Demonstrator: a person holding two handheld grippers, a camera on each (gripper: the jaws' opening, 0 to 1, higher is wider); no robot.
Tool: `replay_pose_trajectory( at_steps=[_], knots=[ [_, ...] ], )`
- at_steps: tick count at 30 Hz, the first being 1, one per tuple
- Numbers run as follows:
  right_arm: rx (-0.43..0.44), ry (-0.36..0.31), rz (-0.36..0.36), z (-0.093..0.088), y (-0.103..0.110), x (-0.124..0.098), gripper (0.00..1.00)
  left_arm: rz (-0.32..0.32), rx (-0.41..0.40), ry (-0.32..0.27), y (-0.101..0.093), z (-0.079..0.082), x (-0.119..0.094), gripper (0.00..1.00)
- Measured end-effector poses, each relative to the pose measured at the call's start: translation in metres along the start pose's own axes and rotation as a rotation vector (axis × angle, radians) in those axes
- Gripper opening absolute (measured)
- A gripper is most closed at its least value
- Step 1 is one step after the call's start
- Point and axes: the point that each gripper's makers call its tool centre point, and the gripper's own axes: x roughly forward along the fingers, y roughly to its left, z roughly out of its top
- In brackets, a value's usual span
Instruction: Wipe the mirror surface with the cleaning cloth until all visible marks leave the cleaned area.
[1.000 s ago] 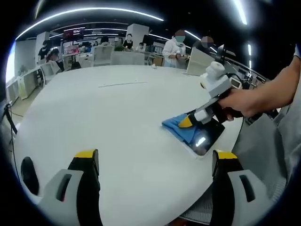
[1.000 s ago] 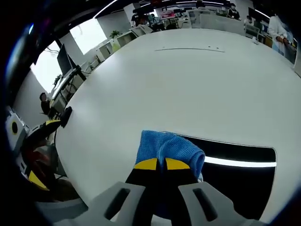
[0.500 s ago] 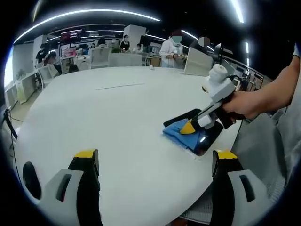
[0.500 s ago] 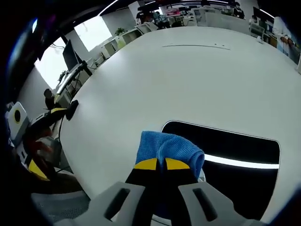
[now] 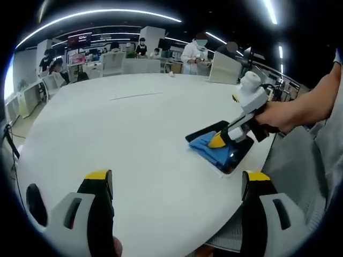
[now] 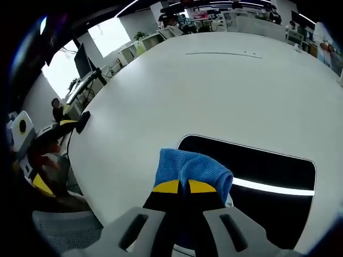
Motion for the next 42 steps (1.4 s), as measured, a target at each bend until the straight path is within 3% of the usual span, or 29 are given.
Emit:
replay_pose_trajectory(
  at_steps=[9, 42],
  knots=[
    [0.018, -0.007, -0.019, -0.005, -0.020, -0.010, 0.00, -0.008, -0.002, 0.001, -0.002, 0.001, 0.002, 0.99],
    [0.082, -0.015, -0.146, -0.029, -0.123, -0.060, 0.00, 0.001, 0.002, -0.049, 0.006, 0.009, 0.009, 0.99]
  ],
)
